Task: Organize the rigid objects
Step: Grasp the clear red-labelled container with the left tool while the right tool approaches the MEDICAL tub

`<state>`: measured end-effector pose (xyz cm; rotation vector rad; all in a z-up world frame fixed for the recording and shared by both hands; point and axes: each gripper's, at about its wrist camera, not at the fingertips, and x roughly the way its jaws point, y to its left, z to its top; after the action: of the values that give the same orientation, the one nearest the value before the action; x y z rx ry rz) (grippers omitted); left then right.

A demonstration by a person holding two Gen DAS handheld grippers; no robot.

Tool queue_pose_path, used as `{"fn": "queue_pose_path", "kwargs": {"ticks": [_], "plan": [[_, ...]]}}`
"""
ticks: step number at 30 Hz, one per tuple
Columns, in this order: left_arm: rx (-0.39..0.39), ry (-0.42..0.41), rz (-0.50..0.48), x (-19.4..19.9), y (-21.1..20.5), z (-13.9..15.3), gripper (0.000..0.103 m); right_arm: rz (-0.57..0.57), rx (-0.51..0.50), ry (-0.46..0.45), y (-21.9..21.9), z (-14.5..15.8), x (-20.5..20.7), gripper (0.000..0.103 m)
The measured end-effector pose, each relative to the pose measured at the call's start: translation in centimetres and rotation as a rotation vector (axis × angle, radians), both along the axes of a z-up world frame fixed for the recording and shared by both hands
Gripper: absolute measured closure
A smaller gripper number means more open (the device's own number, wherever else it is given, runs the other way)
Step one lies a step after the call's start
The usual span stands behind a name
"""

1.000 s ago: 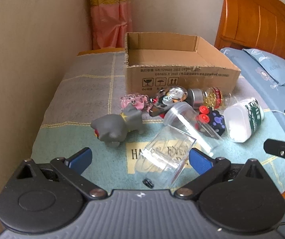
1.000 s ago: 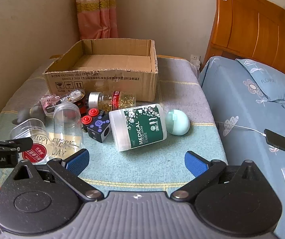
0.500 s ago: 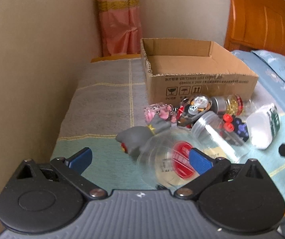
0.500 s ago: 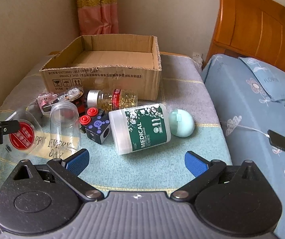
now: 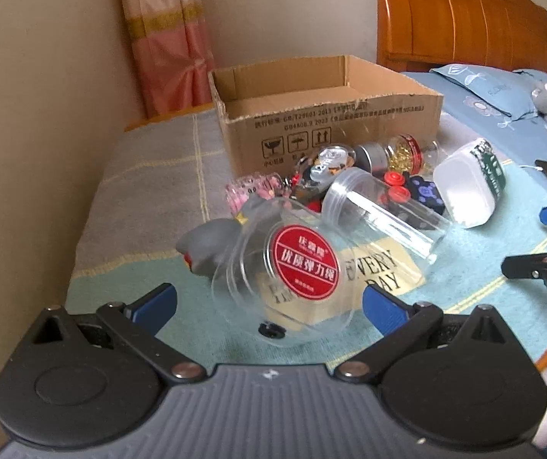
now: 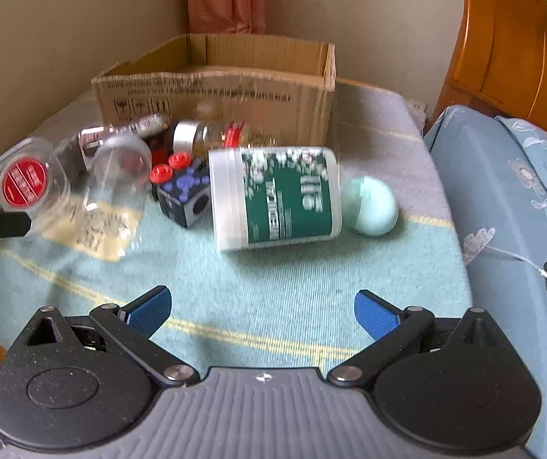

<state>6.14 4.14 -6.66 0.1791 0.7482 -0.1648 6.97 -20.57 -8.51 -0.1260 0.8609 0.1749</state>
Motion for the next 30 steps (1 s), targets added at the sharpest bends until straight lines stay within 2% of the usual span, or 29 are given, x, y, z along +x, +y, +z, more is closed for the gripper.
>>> {"fn": "queue_pose_path", "kwargs": {"ticks": [5, 10, 17, 18, 27, 30], "plan": [[0.087, -0.060, -0.035, -0.5, -1.1, -0.2, 0.001, -0.012, 0.008, 0.032, -0.5, -1.3, 0.2, 0.000], [0.135, -0.098, -0.077, -0.5, -2.2, -0.3, 0.004, 0.000, 0.017, 0.001, -0.6, -1.6, 0.2, 0.000], [0.160, -0.107, -0.101, -0.2, -2.9, -0.4, 0.022, 0.012, 0.024, -0.035, -0.9, -1.9, 0.3, 0.000], [0.161, -0.106, -0.106, -0.2, -2.9, -0.4, 0.022, 0.011, 0.024, -0.037, -0.9, -2.0, 0.3, 0.000], [0.053, -0.041, -0.146, -1.5, -1.6, 0.0, 0.023, 0.011, 0.025, -0.047, -0.9, -2.1, 0.3, 0.000], [0.006, 0.005, -0.137, -1.3, -0.8, -0.1, 0.023, 0.011, 0.024, -0.046, -0.9, -2.1, 0.2, 0.000]]}}
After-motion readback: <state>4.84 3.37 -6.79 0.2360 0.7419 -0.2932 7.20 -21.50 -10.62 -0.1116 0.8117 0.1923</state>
